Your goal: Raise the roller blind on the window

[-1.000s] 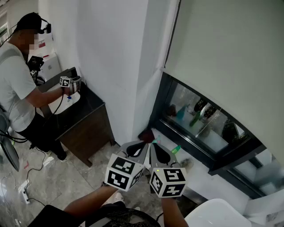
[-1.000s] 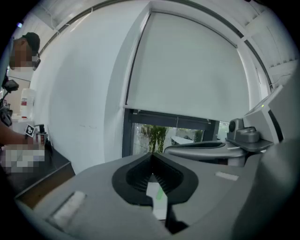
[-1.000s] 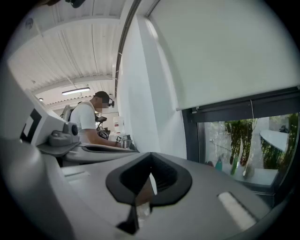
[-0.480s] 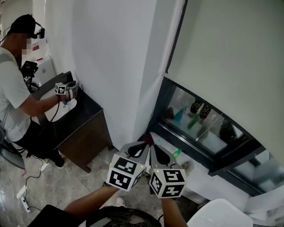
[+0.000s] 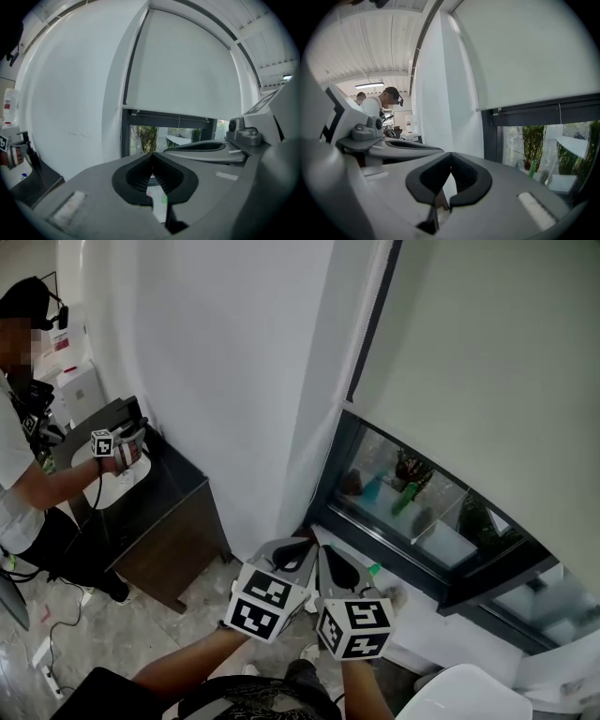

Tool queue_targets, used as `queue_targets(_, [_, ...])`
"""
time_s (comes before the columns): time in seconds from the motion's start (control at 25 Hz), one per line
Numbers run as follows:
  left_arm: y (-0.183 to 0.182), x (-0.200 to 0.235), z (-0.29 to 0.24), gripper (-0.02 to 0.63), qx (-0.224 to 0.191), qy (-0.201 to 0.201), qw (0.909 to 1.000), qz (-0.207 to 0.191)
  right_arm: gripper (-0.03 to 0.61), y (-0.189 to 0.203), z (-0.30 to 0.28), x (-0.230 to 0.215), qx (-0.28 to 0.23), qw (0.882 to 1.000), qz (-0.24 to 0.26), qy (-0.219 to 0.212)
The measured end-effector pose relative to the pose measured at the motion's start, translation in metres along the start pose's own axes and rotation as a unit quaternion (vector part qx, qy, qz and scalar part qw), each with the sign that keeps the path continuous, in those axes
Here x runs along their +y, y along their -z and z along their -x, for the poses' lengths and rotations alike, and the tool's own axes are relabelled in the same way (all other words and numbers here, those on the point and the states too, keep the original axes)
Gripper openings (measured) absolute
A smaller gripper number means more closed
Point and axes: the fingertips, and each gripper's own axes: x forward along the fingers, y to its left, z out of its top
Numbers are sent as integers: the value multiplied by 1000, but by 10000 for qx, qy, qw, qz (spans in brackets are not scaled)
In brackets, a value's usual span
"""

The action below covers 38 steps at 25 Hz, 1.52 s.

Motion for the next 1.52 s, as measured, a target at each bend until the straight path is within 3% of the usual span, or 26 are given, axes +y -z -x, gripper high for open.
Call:
queue_targets(0.32, [-13,23,-45,2,-157,-243,9995,99,0,-12,-41,-35,-69,9990,182,-409])
queue_targets(0.6, [-38,51,-77,2,-373,-839,9954,257,0,-34,-80,-59,-141,9942,340,-1012])
queue_targets(0.92, [-66,81,-93,2,-632,-1427,9867,444,0,-71,-120,-73,-356,9779,689,-1943])
queue_targets(1.16, [-82,94,-92,2,-798,-1723,9804,531,23,-104,-150,-84,-518,9667,835,-2364])
queue_targets(1.52, [-101,109,-90,2,-889,-1708,9796,580,38,-141,-191,-78,-638,9541,988,-2755])
